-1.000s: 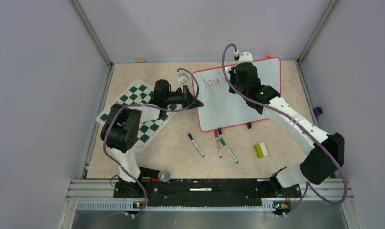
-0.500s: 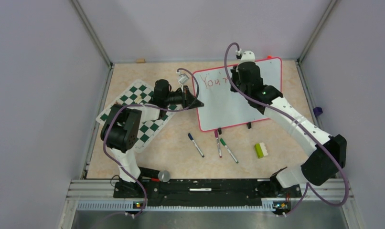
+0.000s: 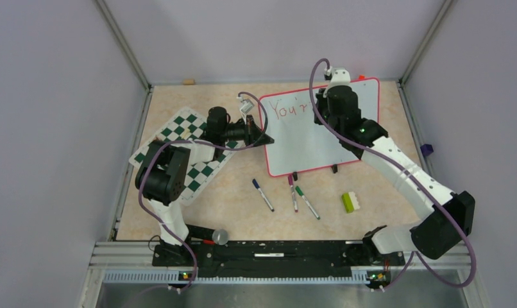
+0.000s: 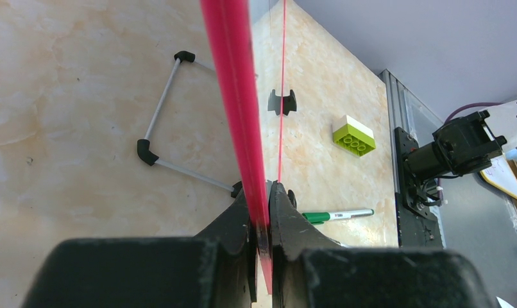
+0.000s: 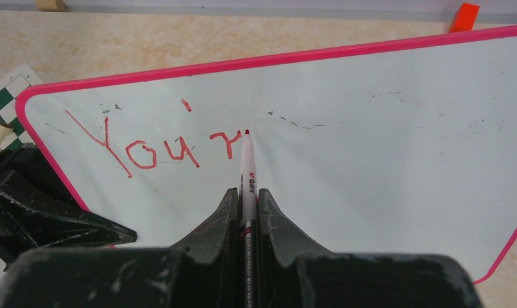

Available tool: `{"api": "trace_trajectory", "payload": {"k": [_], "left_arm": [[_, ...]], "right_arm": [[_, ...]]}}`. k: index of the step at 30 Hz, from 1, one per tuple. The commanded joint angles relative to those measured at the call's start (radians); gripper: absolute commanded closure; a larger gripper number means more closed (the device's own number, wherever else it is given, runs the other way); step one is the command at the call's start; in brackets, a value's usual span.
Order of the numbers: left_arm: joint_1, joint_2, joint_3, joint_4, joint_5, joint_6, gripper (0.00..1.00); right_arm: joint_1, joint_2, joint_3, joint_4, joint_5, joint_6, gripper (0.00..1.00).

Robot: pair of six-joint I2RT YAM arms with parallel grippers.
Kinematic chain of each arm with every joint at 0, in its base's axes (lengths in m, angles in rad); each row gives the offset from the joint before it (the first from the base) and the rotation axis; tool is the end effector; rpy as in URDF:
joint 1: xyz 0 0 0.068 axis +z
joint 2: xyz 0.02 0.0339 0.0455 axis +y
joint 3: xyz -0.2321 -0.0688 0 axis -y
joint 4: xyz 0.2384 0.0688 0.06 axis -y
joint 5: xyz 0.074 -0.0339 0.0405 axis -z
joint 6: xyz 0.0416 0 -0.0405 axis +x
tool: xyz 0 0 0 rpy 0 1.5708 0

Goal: Write a sentence on the whiteboard

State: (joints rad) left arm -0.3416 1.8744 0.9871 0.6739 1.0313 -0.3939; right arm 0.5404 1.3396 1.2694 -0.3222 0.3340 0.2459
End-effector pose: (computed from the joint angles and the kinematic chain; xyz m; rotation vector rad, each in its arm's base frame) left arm 0.3458 -0.1608 0.1678 0.7479 1.7562 -1.4216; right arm 0.2759 0.1496 0.3392 -0.0682 1.9442 0.1940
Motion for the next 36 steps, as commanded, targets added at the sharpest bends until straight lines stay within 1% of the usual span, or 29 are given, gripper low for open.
{"api": "trace_trajectory", "payload": {"k": [1,19,30,36], "left_arm": [[-0.015,0.02,-0.039,-0.033,-0.008,0.169,1.0],[-0.015,0.018,-0.039,-0.033,-0.01,0.17,1.0],[-0.015,0.018,-0.039,-0.033,-0.01,0.17,1.0],[-0.016,0.019,-0.039,-0.033,-0.01,0.17,1.0]], "right_arm": [[-0.008,0.006,0.001,0.025,0.006,-0.003,1.0],[-0.018,0.056,-0.006,0.022,0.023,0.013,1.0],[-0.039,0.052,-0.012,0.011,0.064,0.023,1.0],[-0.04,0.057,-0.006,0.016,0.049,0.026,1.0]]}}
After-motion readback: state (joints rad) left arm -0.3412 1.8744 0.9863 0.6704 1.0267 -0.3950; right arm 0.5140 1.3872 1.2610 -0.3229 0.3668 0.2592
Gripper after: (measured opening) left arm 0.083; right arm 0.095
